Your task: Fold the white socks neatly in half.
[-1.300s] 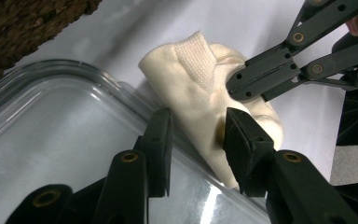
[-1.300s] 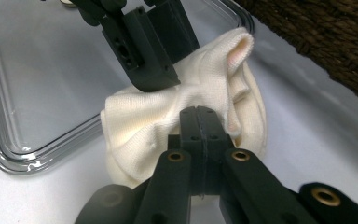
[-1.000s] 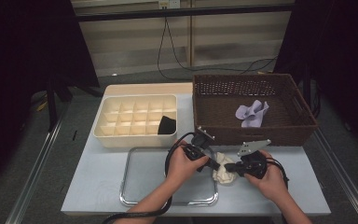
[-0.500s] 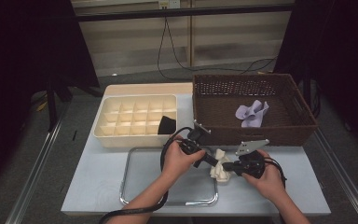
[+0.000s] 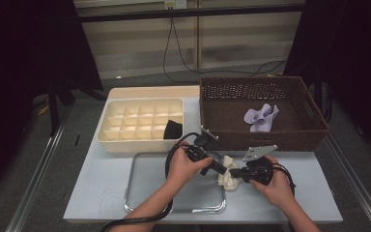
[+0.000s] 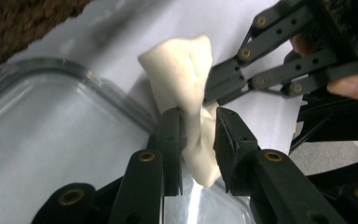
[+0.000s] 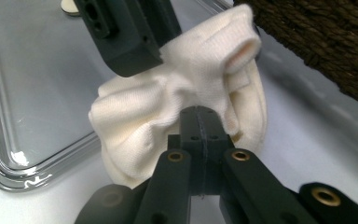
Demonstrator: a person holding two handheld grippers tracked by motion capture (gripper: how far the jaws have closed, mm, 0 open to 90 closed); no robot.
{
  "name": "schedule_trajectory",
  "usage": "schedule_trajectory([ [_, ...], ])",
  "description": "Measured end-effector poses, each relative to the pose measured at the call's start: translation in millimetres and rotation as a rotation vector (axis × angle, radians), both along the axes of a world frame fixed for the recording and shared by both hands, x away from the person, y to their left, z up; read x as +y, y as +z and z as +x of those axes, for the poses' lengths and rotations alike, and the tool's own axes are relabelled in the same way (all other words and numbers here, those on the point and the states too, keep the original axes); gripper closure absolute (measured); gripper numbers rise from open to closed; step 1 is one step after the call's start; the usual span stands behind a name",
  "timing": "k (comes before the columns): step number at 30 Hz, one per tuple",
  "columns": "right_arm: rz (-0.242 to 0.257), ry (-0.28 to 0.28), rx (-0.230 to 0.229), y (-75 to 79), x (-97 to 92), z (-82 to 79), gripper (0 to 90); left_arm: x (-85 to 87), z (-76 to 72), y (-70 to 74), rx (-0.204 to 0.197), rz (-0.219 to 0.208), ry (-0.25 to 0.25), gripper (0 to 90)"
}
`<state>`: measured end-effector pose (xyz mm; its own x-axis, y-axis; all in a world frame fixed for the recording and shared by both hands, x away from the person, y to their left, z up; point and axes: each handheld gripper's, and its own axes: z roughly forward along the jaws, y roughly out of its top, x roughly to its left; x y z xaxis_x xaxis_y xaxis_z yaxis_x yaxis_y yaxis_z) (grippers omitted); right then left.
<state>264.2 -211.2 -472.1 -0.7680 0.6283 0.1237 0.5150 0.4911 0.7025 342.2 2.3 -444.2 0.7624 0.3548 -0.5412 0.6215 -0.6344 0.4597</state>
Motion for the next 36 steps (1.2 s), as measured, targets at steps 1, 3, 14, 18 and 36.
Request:
schedule_trajectory([
  [1, 0.0, 0.001, -0.001, -0.1, 0.1, 0.1, 90.0, 1.4, -0.5, -1.2, 0.001, -0.001, 0.001, 70.9],
  [3, 0.001, 0.0, -0.001, -0.3, 0.3, 0.0, 90.0, 4.2, -1.0, -3.6, 0.009, -0.002, 0.0, 70.6],
  [14, 0.023, 0.003, 0.003, -1.1, 2.4, 0.3, 90.0, 4.0, -3.6, 1.6, 0.053, -0.027, -0.007, 89.8],
  [18, 0.047, 0.01, 0.023, -3.4, 10.2, 1.7, 90.0, 0.2, -2.4, 6.9, 0.003, 0.021, 0.005, 89.6],
  [36, -0.035, 0.027, -0.017, 1.5, 8.0, -0.3, 90.0, 7.9, -3.6, -11.5, -0.061, 0.051, 0.038, 57.4],
])
